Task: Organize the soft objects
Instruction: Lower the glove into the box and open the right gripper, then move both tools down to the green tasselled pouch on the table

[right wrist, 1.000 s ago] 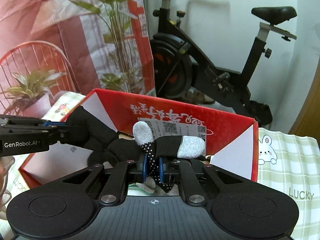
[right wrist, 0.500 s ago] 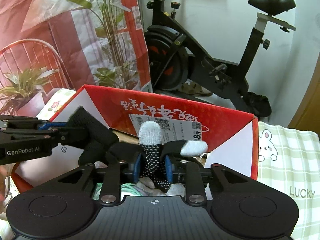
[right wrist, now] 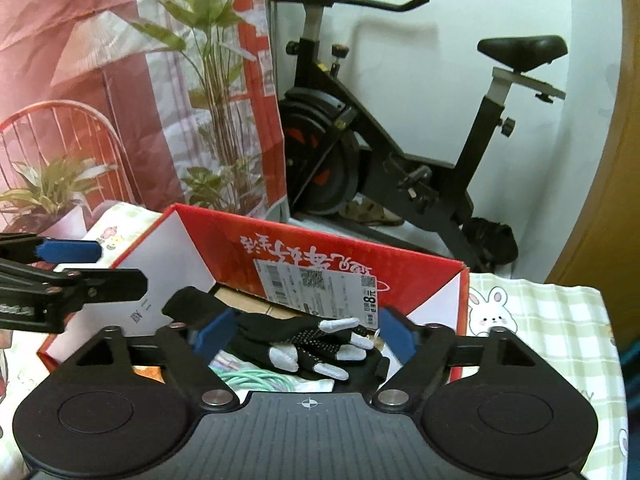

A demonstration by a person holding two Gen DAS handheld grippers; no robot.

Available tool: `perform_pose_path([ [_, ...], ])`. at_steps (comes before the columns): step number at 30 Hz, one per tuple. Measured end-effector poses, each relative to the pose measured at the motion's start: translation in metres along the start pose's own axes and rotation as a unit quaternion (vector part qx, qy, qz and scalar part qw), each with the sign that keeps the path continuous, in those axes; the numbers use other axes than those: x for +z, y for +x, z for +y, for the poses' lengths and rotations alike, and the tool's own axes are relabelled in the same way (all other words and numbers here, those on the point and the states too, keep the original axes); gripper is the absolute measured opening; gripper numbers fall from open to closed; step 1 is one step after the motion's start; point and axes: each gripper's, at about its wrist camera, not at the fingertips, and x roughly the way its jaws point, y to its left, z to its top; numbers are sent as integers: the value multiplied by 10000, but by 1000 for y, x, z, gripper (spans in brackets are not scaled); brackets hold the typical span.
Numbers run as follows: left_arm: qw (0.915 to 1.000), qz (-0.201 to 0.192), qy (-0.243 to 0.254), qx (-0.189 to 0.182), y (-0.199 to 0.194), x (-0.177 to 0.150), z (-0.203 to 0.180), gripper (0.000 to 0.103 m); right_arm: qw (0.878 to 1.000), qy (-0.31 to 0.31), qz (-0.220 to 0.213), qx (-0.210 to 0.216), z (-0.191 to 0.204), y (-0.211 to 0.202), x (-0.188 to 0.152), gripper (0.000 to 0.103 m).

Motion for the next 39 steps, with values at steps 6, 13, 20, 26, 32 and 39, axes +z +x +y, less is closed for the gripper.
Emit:
perform_pose_path([
  [6, 9999, -65, -1, 80, -29, -6, -3, 103, 9995, 164, -236, 166, 0, -31, -5, 103],
  [13, 9995, -188, 151, 181, -67, -19, -8, 103, 9989, 53, -404, 214, 11, -64, -18, 103],
  [20, 9991, -285, 197, 258, -99, -42, -13, 103, 9977, -34, -629, 260, 22, -99, -39, 103],
  [26, 9990, -338, 160, 231, -122, -71, -17, 103, 9966, -20, -773, 292, 27, -126, -66, 103],
  [32, 9992, -250, 192, 245, -134, -108, -20, 103, 9966, -4, -772, 286, 31, -143, -101, 103],
  [39, 9996, -152, 146, 182, -140, -138, -21, 103, 9960, 231, -806, 322, 31, -155, -147, 103],
])
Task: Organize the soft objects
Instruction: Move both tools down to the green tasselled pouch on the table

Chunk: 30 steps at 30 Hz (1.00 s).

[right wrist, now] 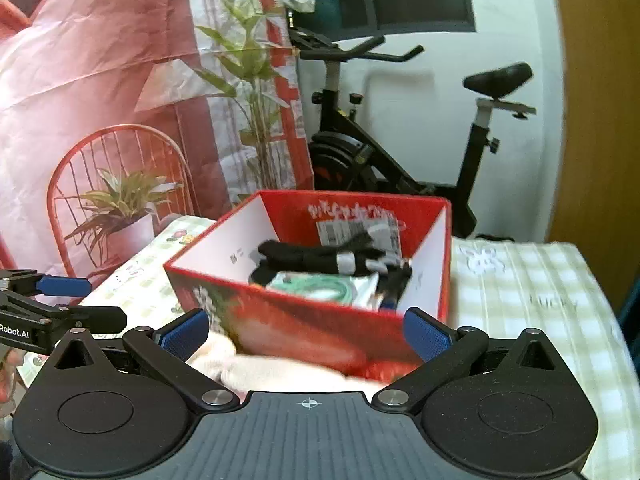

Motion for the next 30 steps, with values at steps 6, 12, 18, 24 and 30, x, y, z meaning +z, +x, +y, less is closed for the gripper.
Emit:
perform_pose_path([
  [6, 9998, 137, -118, -74, 4, -21, -3, 103, 9997, 18, 113, -197, -5, -6, -38, 103],
  [12, 9986, 431, -261, -179, 13, -44, -6, 103, 9987, 45, 344, -367, -7, -4, -69, 102],
  [18, 9971, 618, -323, -294, 23, -57, -4, 102, 9977, -39, 525, -429, -3, -1, -88, 94],
  [24, 9957, 736, -298, -477, 30, -65, -9, 96, 9956, -187, 907, -153, 6, 3, -100, 75],
  [30, 9950, 778, -362, -517, 32, -69, -7, 93, 9924, -355, 1163, 172, 21, 3, -108, 72],
])
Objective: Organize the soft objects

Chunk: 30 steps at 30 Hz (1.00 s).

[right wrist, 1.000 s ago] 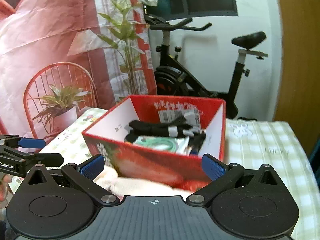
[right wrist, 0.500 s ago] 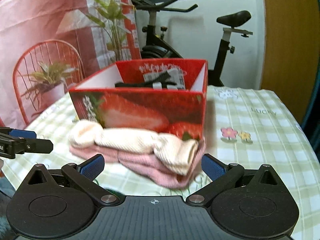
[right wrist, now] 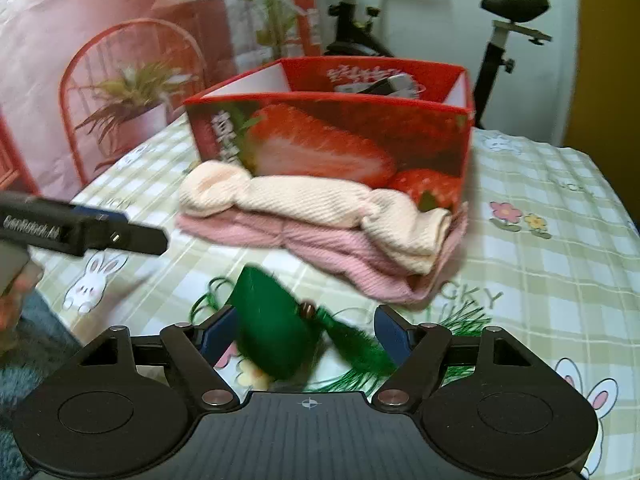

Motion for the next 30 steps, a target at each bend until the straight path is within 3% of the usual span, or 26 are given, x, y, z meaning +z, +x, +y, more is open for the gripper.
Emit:
perform_pose_path([
  [5, 10000, 13, -8, -46, 1, 0, -1, 92, 9993, 31, 315, 204, 1, 11, -1, 66],
  [9, 9999, 85, -84, -75, 5, -1, 1, 90, 9967, 88, 660, 470, -4, 30, 3, 48],
  [21, 9991, 74, -407, -90, 9, 4, 14, 88, 9950, -144, 625, 762, 5, 61, 34, 48],
  [30, 9985, 89, -533, -36, 20, 22, 21, 83, 9970, 23, 331, 693, 9, 64, 27, 50],
])
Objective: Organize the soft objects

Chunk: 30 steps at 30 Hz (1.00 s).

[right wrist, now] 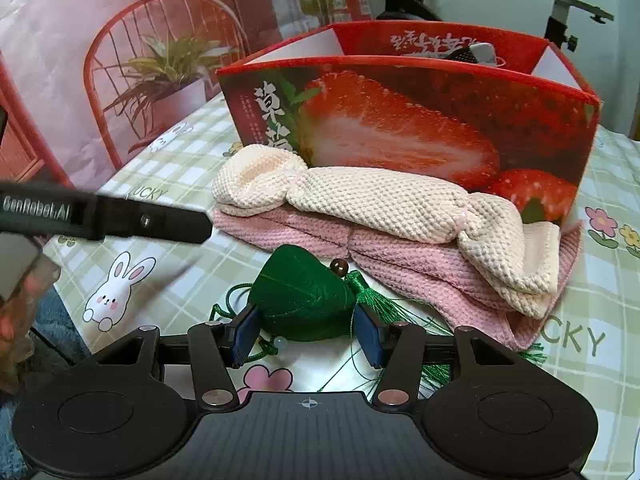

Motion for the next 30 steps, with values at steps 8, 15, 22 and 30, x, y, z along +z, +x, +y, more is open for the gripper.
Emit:
perform_pose_path([
  [8, 9993, 17, 180, -327, 13, -2, -21, 82, 9996, -153, -205, -86, 3, -3, -5, 50],
  [15, 9970, 266, 204, -691, 23, -14, -24, 57, 9991, -236, -345, -84, 6, -4, -8, 47],
  [22, 9957, 424, 22, -824, 36, -15, -20, 57, 9988, -298, -371, -149, 5, -1, -7, 47],
  [30, 9878, 621, -484, -1343, 62, -11, -3, 57, 9963, -750, -363, -231, 7, 11, 1, 54],
])
